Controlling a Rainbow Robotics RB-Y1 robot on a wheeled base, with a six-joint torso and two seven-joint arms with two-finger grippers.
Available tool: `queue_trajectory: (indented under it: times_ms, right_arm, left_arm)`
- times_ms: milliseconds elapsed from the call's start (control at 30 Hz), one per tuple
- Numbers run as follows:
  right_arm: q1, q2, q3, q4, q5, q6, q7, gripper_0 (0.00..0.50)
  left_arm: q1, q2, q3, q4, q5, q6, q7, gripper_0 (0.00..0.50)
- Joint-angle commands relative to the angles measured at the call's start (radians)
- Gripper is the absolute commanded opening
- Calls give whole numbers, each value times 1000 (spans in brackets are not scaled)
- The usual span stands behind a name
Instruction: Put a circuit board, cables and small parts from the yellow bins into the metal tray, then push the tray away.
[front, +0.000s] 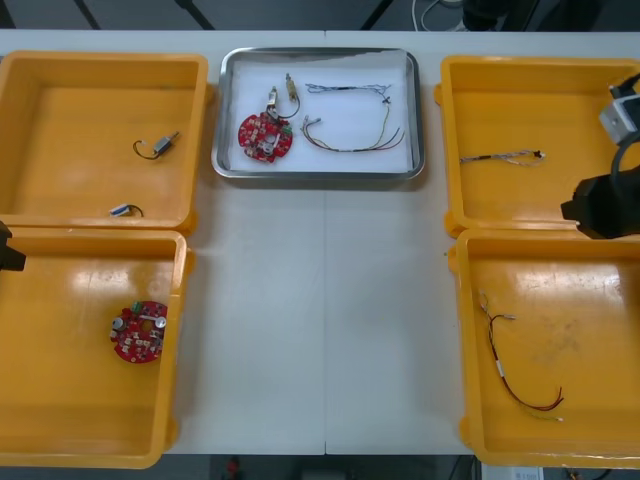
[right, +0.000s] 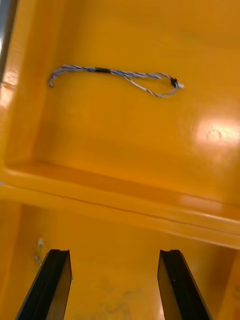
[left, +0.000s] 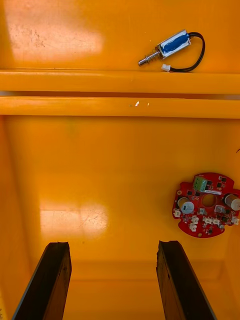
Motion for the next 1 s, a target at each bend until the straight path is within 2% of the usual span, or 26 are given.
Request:
queue_trajectory:
  times_ms: [33,767,1000]
  right_arm:
    - [92,-51,-49,-66,-9,3,-35,500]
    - [316,-31,-100,-178,-57,3,-125,500]
    - [336,-9,-94,-180,-121,3,-234,500]
  left_arm:
    - [16,45,9,-28,2,6,22,500]
    - [16,45,9,-28,2,6,22,500]
    - [16,45,9,-28,2,6,22,500]
